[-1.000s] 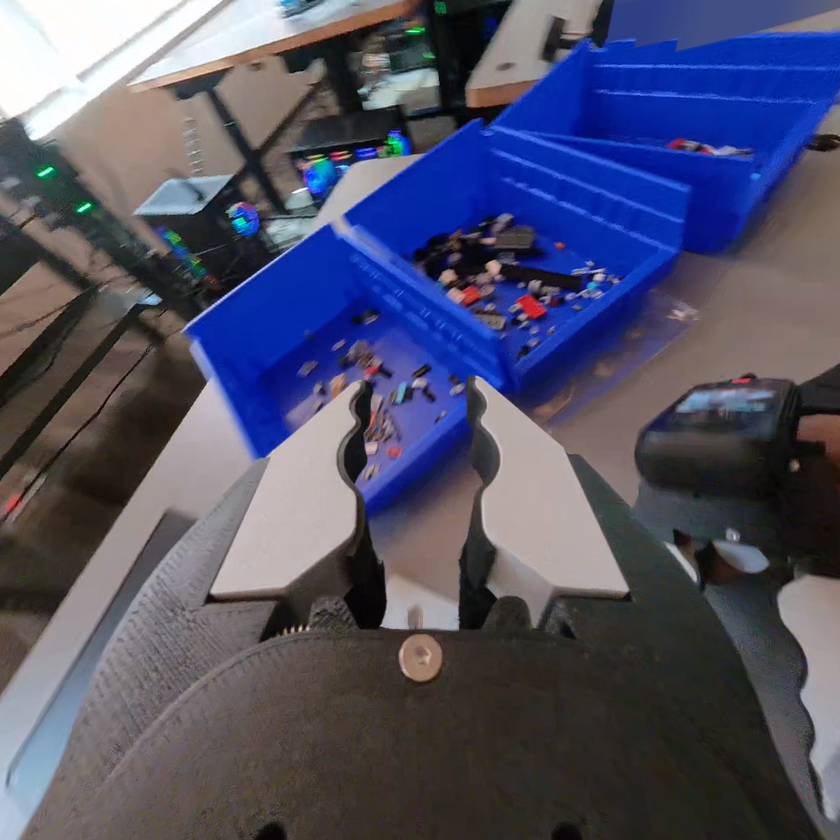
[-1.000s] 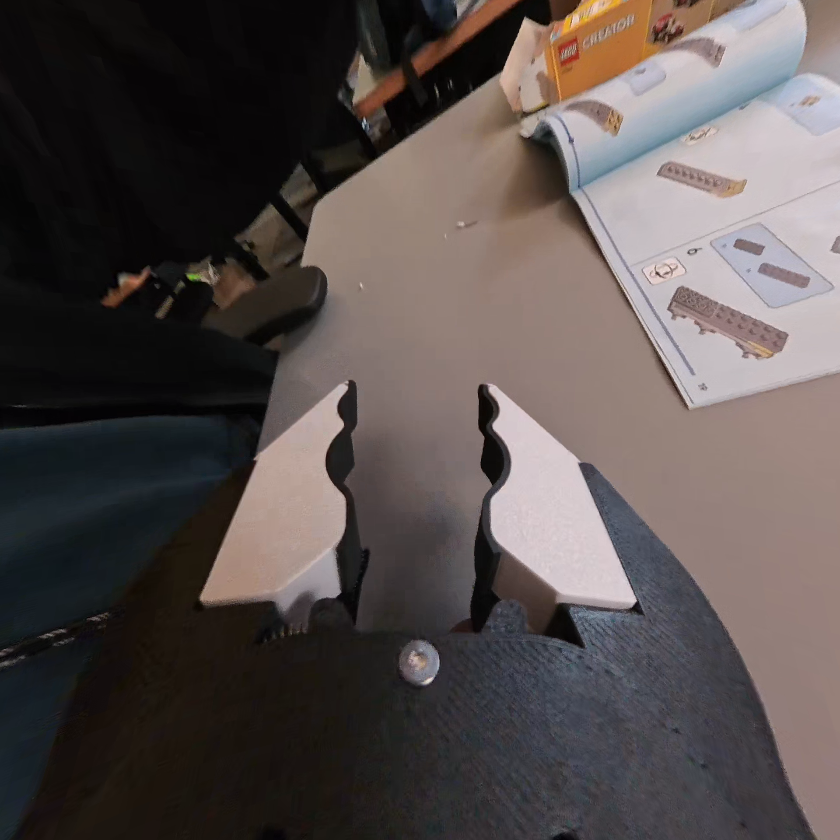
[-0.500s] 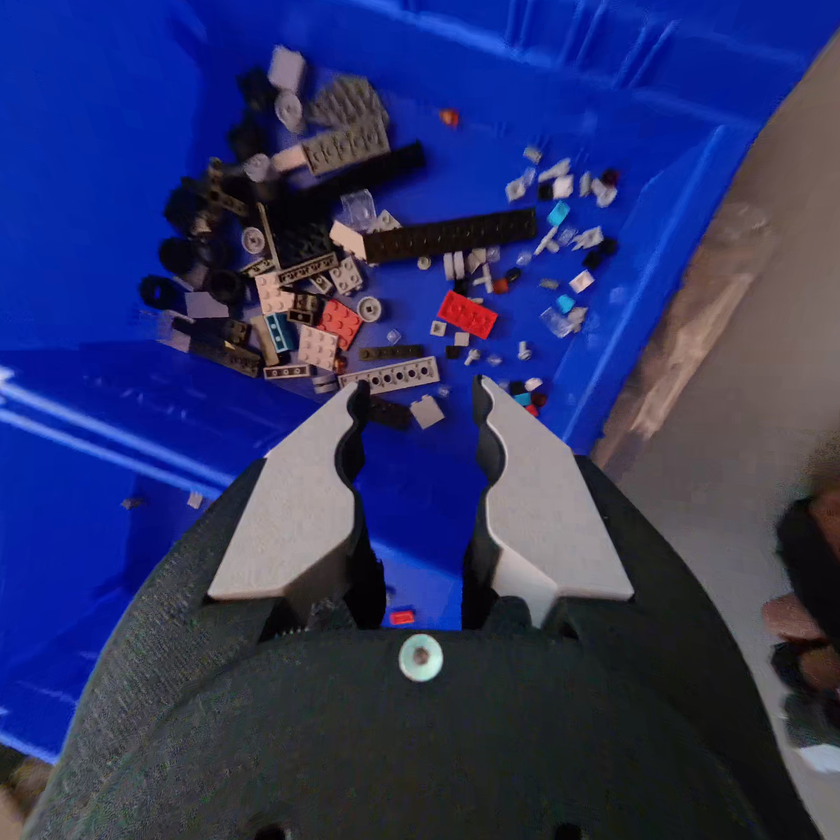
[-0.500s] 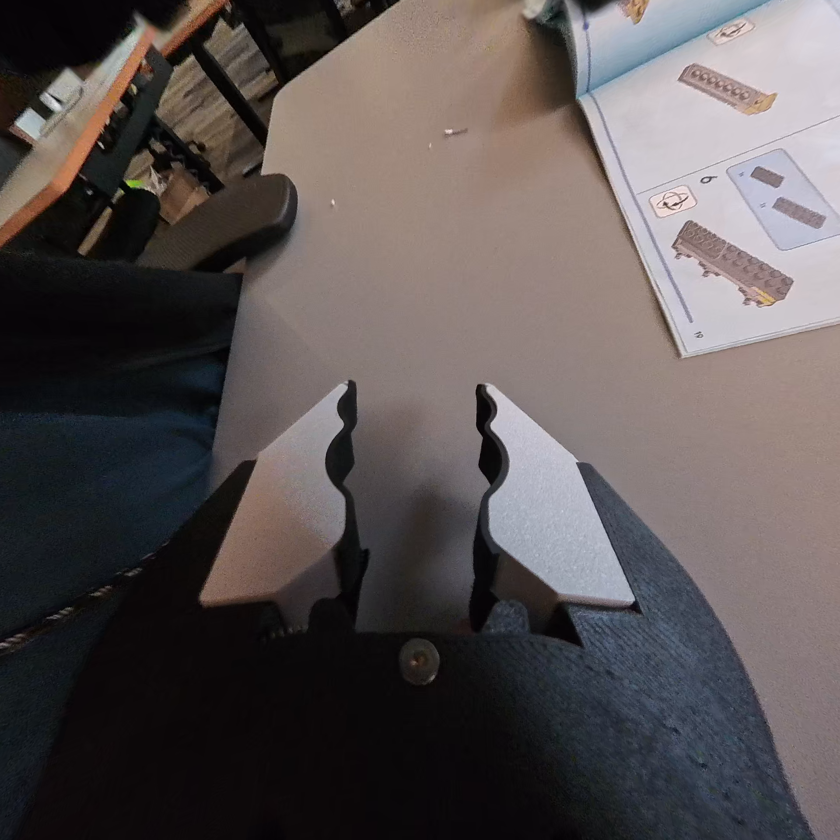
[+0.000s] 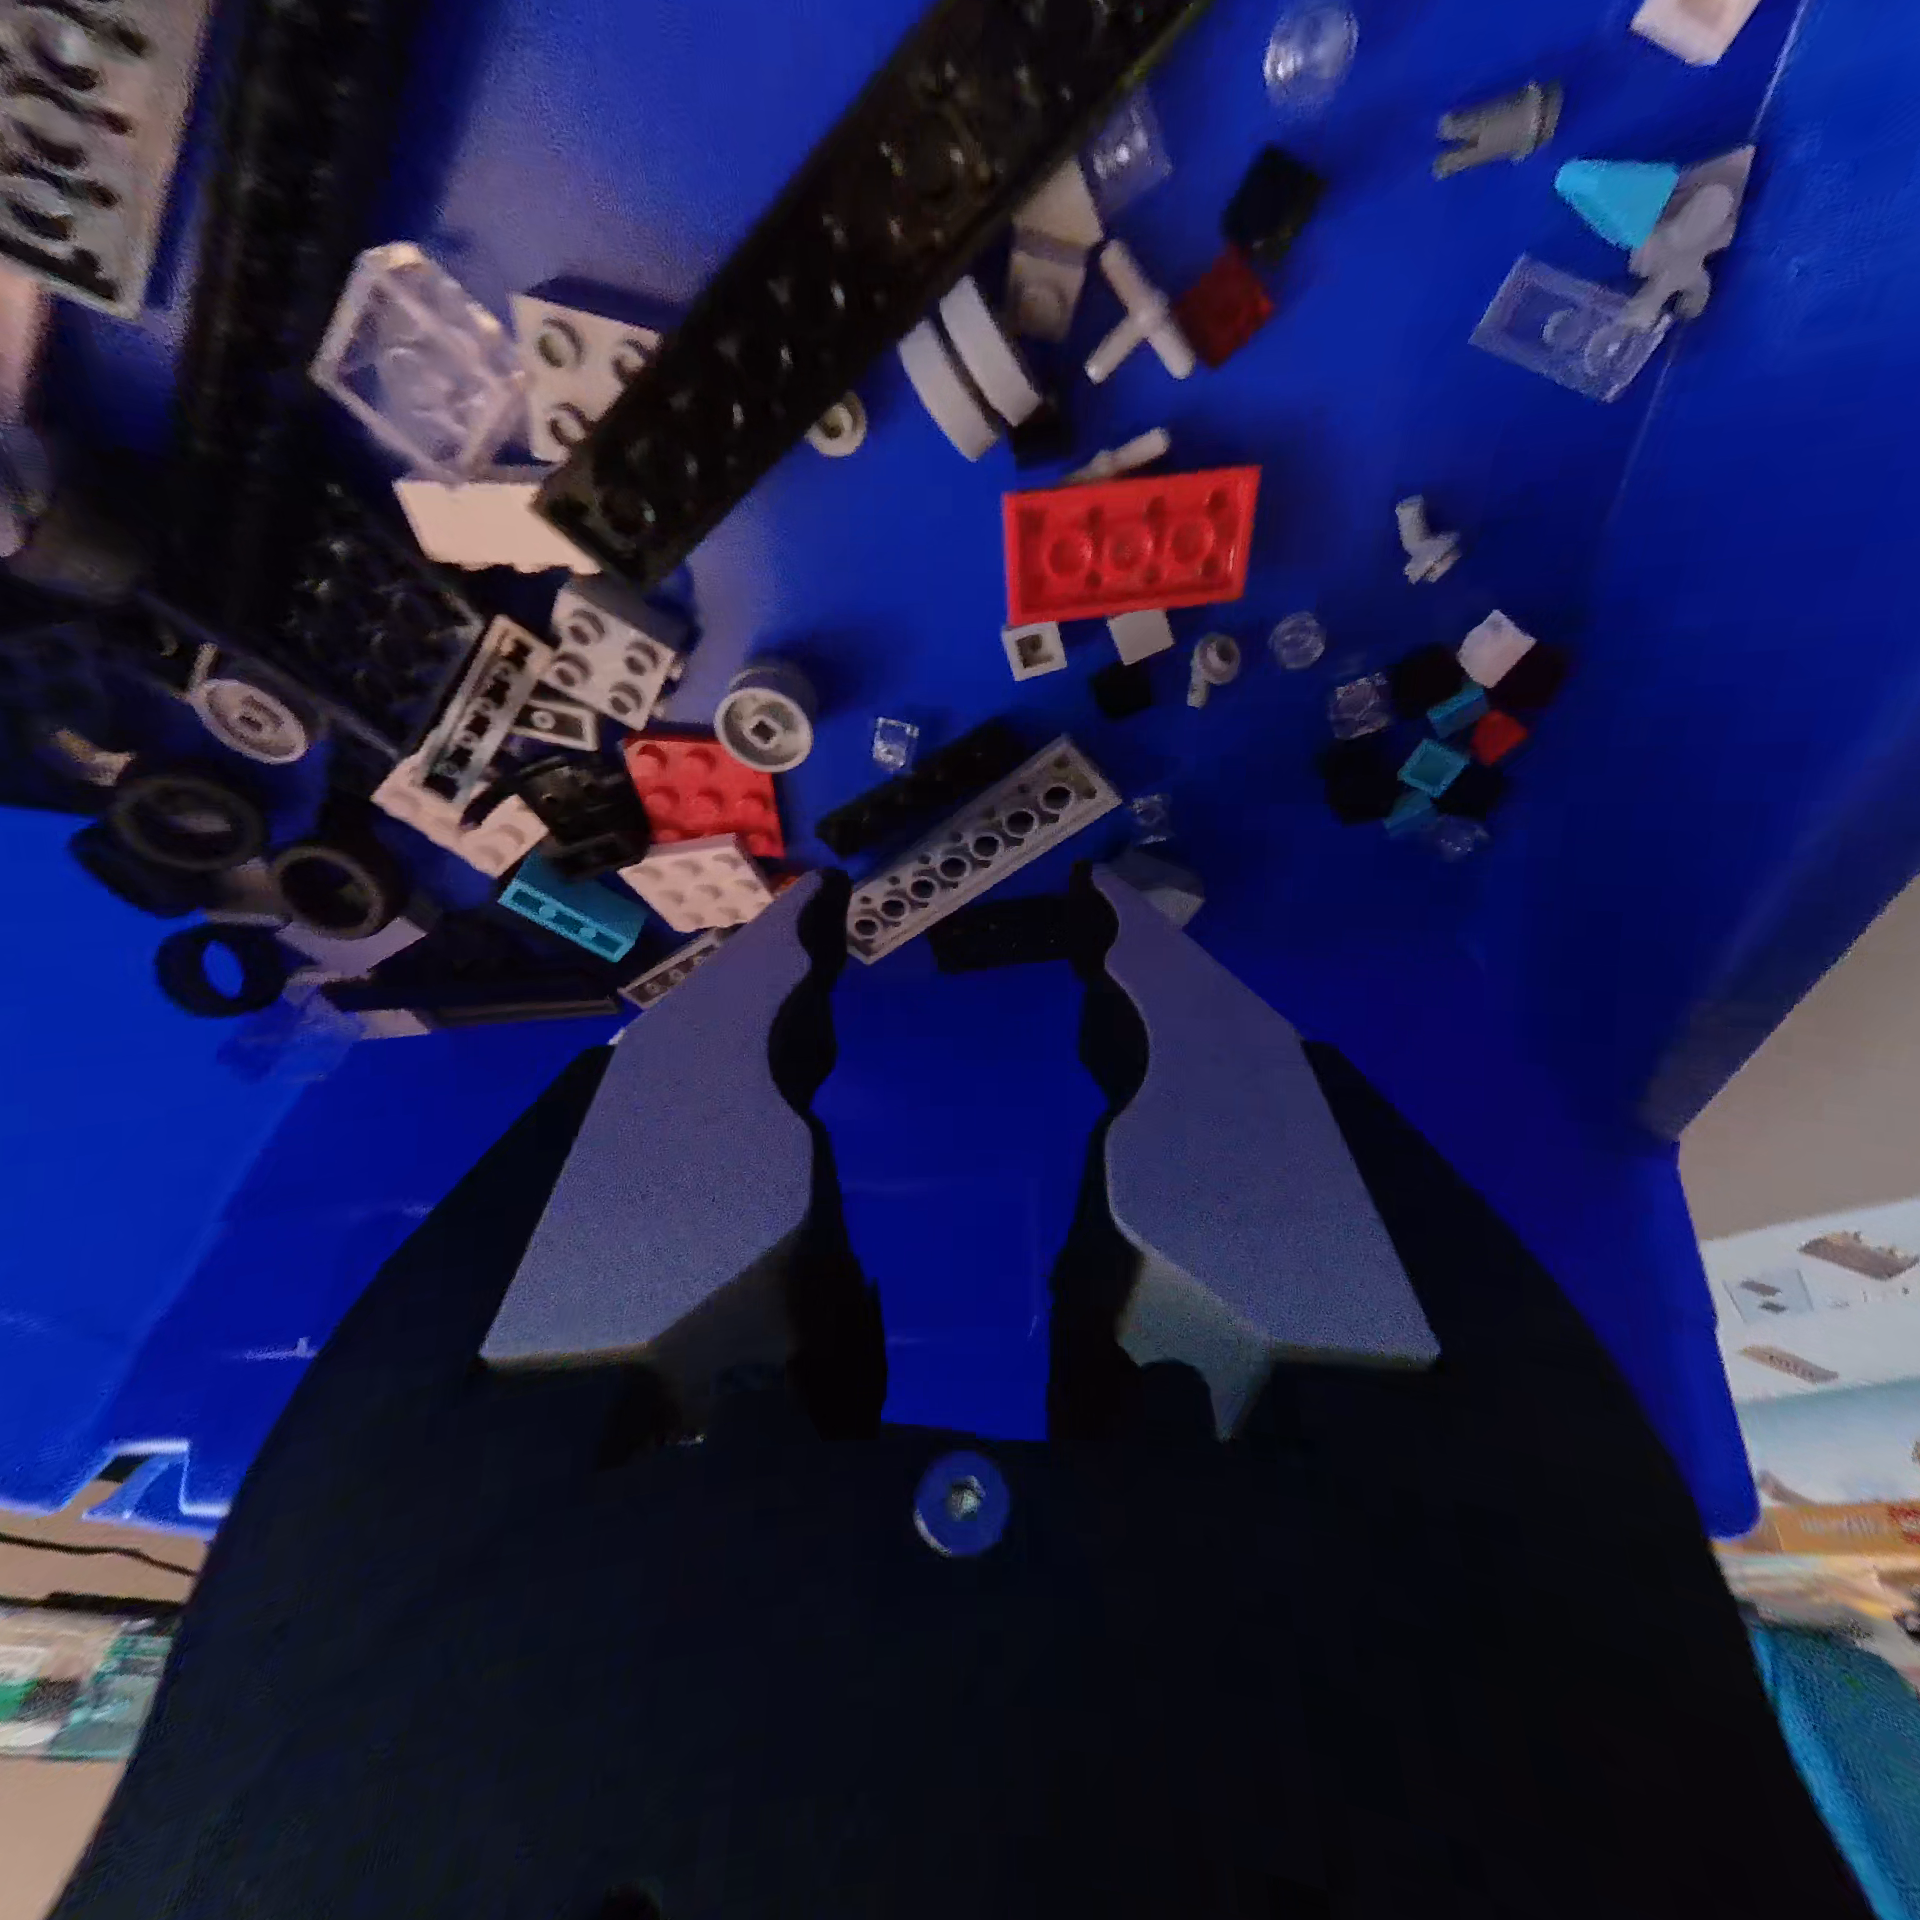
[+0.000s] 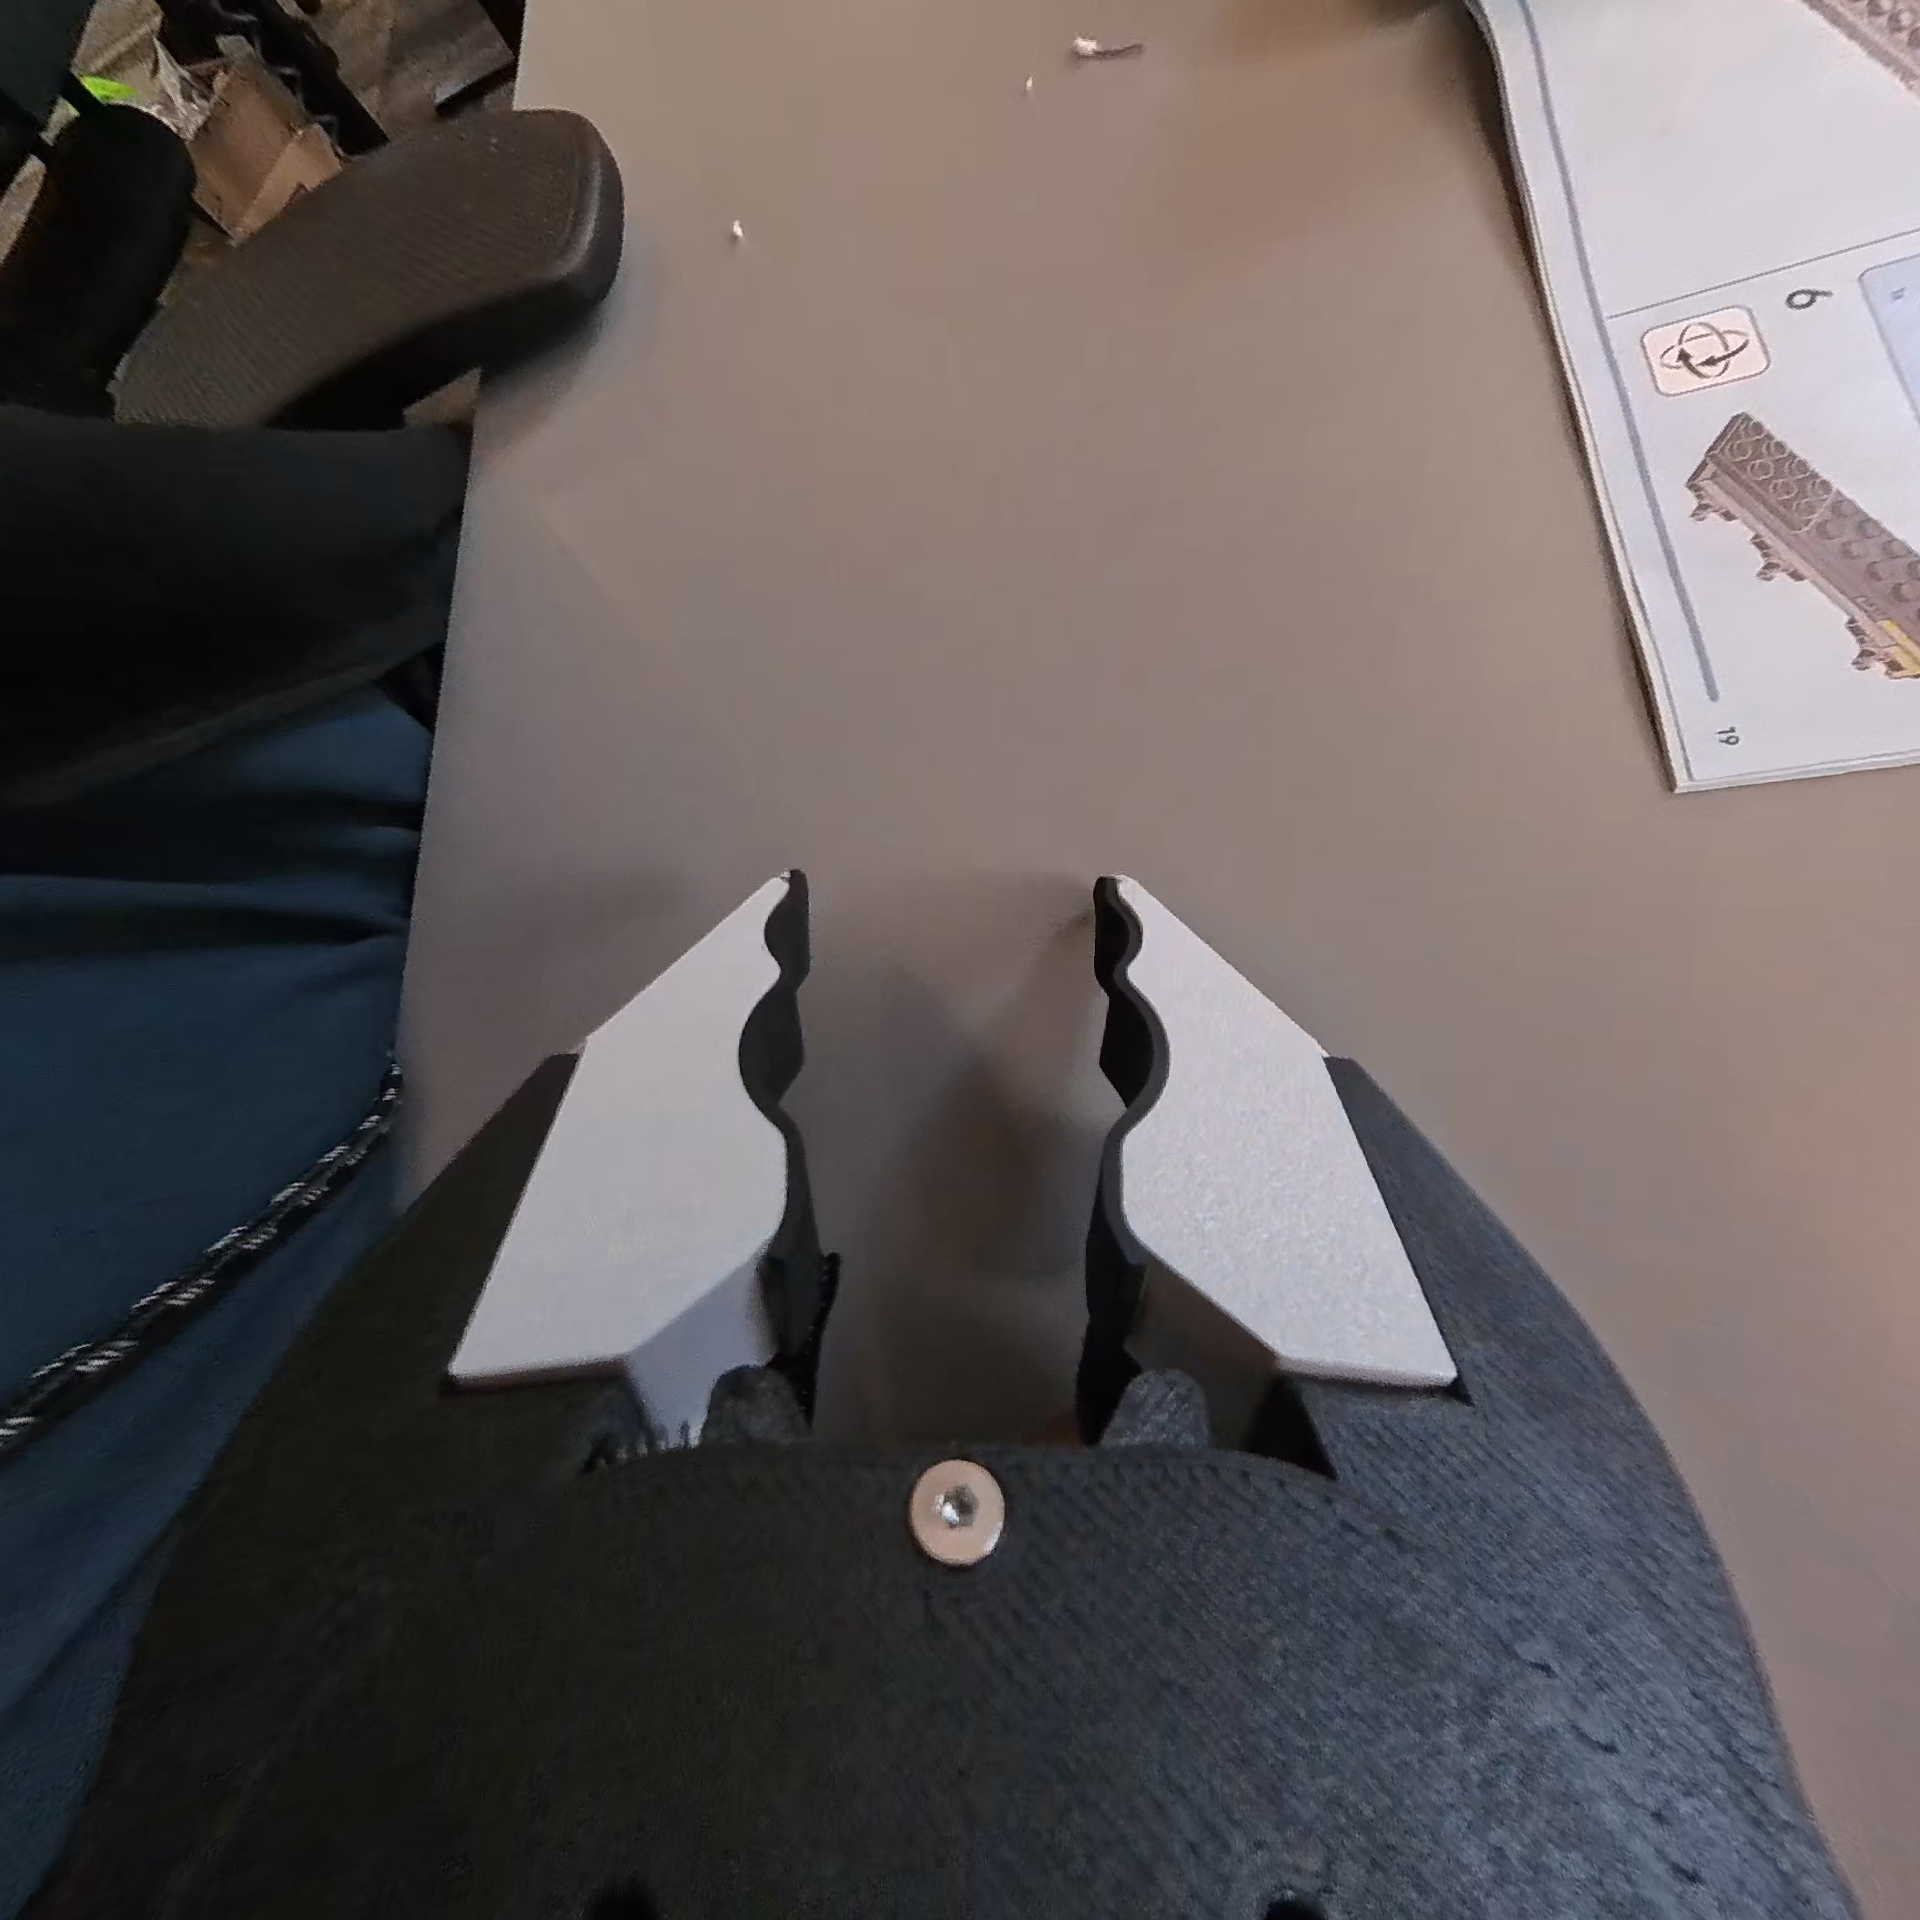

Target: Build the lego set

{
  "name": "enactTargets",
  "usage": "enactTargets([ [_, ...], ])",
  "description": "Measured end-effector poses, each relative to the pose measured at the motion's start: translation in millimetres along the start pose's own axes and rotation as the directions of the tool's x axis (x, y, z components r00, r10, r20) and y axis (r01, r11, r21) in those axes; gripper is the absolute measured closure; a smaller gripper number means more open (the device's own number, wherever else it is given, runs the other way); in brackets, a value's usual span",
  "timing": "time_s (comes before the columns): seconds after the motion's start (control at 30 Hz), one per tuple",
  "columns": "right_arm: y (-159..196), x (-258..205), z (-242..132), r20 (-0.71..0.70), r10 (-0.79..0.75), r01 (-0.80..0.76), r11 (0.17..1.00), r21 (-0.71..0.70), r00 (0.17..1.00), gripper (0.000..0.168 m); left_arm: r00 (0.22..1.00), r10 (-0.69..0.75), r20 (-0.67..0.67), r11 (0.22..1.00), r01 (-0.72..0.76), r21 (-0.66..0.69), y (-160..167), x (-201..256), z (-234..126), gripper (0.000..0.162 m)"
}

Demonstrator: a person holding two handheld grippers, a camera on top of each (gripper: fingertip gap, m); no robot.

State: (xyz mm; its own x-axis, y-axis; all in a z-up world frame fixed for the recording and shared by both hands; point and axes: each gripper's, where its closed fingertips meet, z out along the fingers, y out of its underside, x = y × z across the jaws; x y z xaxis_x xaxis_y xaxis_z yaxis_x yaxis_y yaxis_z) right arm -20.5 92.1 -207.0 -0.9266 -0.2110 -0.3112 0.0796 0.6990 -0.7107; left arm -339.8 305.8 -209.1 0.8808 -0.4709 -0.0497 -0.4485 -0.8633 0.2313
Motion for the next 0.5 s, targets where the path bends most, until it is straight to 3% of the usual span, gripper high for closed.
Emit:
enactTargets([
  [0.2,3.7,4.5,-1.2,-0.041,-0.038,0.037,0.999,-0.028,0.998,0.111,0.999,0.019,-0.034,0.999,-0.02,-0.025,-0.5,2.4,4.2,0.126],
  [0.33,4.8,5.4,-1.6,-0.056,-0.051,0.049,0.998,-0.038,0.997,0.111,0.998,0.017,-0.058,0.999,-0.019,-0.027,-0.1,8.5,4.0,0.142],
  [0.5,4.9,4.4,-0.6,-0.061,-0.064,0.061,0.997,-0.044,0.996,0.11,0.998,-0.022,-0.051,1.0,0.022,0.0,-0.2,9.8,2.4,0.145],
])
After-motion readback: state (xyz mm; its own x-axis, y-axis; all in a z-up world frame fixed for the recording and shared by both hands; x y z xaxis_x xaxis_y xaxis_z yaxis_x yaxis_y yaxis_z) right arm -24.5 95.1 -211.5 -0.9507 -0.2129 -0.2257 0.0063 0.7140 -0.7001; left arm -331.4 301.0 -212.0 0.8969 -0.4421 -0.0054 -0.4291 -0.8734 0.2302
